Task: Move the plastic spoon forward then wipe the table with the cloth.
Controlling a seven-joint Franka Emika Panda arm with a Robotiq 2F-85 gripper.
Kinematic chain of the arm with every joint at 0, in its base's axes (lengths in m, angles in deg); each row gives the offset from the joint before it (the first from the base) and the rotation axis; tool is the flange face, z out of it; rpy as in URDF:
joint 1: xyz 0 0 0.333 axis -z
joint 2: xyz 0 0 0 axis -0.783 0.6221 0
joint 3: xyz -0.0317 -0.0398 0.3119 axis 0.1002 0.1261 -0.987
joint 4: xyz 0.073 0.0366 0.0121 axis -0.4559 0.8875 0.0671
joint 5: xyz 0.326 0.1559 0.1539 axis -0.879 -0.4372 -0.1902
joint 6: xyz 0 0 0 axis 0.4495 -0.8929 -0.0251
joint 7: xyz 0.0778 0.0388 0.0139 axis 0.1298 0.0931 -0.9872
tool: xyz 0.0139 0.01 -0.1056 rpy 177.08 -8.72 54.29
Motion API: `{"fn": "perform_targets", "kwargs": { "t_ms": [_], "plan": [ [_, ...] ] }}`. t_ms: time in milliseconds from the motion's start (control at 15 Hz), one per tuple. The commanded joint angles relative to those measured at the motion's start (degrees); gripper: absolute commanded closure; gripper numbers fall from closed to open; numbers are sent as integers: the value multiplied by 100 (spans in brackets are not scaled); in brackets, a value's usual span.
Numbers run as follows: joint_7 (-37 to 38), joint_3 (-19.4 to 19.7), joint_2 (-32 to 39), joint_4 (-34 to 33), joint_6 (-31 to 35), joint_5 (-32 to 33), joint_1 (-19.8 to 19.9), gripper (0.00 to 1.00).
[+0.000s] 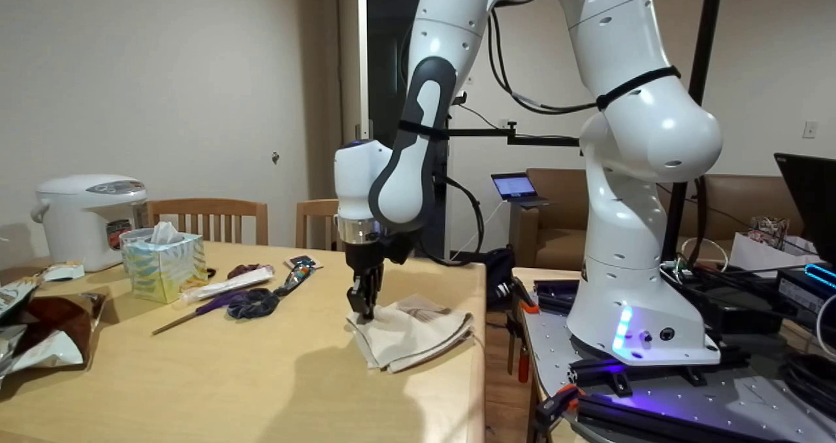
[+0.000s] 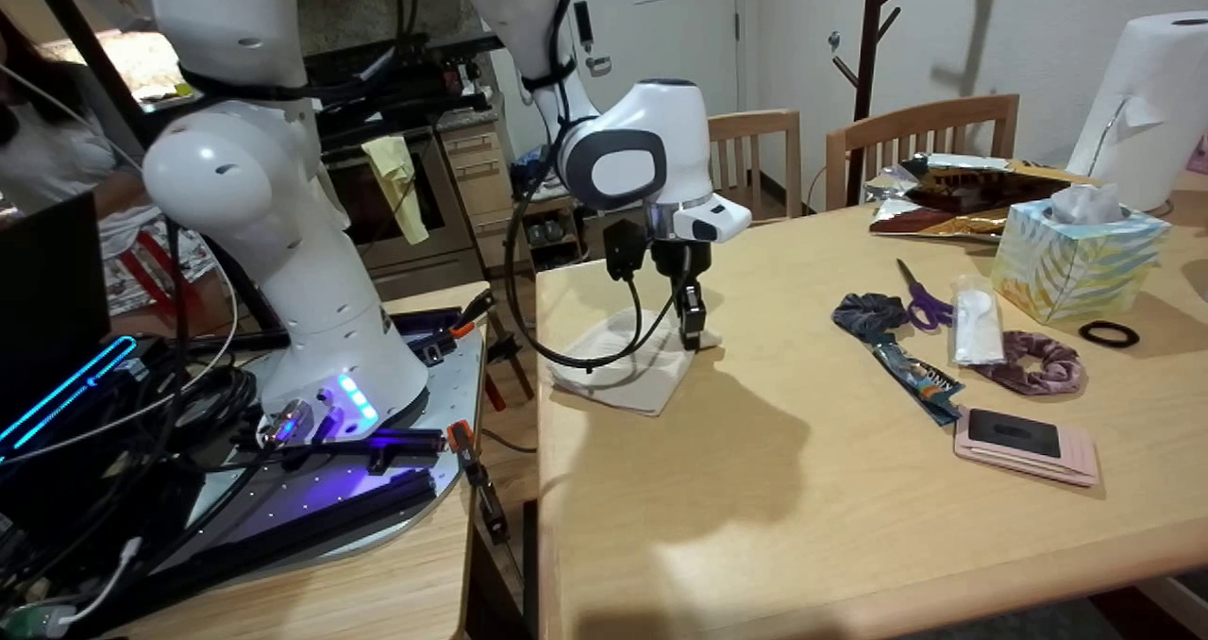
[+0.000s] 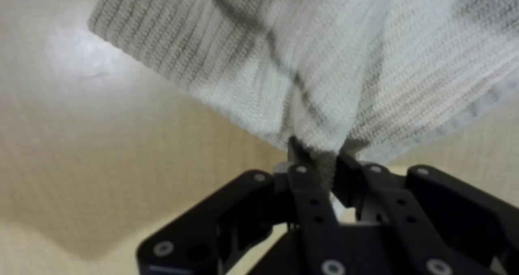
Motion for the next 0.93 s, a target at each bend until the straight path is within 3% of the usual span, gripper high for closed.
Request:
{"fn": "perform_targets", "kwargs": {
  "t_ms": [0, 400, 867],
  "plan": [
    [-238, 180, -53, -401, -96, 369, 6, 96],
    [-531, 303, 23, -1172, -441, 866, 62, 96],
    [-1279, 119, 425, -1883, -606, 928, 427, 96]
  ]
}}
